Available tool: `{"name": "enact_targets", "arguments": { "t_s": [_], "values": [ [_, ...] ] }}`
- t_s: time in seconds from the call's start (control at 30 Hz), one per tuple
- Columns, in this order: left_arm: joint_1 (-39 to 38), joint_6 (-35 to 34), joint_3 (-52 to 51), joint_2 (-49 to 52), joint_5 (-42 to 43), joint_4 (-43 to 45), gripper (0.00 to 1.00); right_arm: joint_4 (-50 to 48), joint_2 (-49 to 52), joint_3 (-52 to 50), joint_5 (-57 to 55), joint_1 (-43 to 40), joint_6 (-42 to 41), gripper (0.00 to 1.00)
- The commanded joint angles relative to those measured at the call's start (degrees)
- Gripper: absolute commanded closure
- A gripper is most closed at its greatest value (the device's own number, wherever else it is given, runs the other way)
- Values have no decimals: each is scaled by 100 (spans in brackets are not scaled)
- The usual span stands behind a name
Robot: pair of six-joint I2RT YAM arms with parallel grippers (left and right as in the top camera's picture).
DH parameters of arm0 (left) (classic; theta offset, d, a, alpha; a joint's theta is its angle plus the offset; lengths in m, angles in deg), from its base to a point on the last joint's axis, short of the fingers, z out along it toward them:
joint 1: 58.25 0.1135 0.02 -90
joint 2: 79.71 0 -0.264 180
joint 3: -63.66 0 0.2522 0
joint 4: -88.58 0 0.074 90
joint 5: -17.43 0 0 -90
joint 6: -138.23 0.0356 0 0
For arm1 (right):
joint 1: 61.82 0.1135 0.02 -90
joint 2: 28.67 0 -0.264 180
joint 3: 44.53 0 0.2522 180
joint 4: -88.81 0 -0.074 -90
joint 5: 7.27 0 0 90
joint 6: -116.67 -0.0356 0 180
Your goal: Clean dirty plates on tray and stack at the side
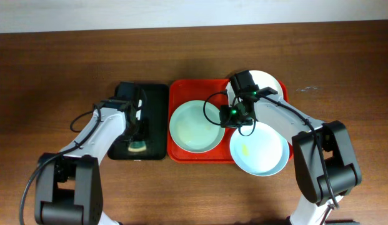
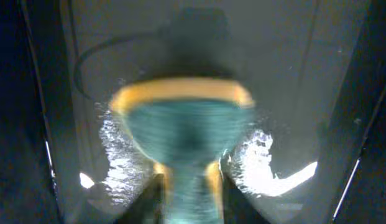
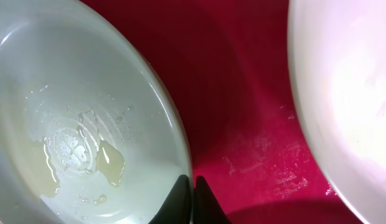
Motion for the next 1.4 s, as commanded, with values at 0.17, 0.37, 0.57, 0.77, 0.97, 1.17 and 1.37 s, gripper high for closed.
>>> {"name": "enact_targets", "arguments": {
  "t_s": [0.17, 0.37, 0.57, 0.77, 0.97, 1.17, 1.37],
  "values": [
    [269, -85, 1711, -356, -79, -1204, 46, -59, 31, 87, 133, 59, -35, 91],
    [1097, -431, 3123, -656, -79, -1744, 1, -57, 31, 87, 131, 61, -50, 82],
    [1508, -448, 3195, -730, -42, -1751, 1, -37, 44, 85, 92, 61, -48, 80],
    [1519, -448, 3195, -730, -42, -1749, 1, -116, 46, -15, 76, 61, -48, 86],
    [1519, -446, 3193, -730, -39, -1749, 1, -142, 46, -48, -61, 59, -48, 96],
    [1519, -446, 3193, -730, -42, -1749, 1, 17, 39, 105, -68, 50, -48, 96],
    [1519, -446, 3193, -730, -42, -1749, 1, 96, 39, 142, -291, 48, -48, 95]
  ]
}}
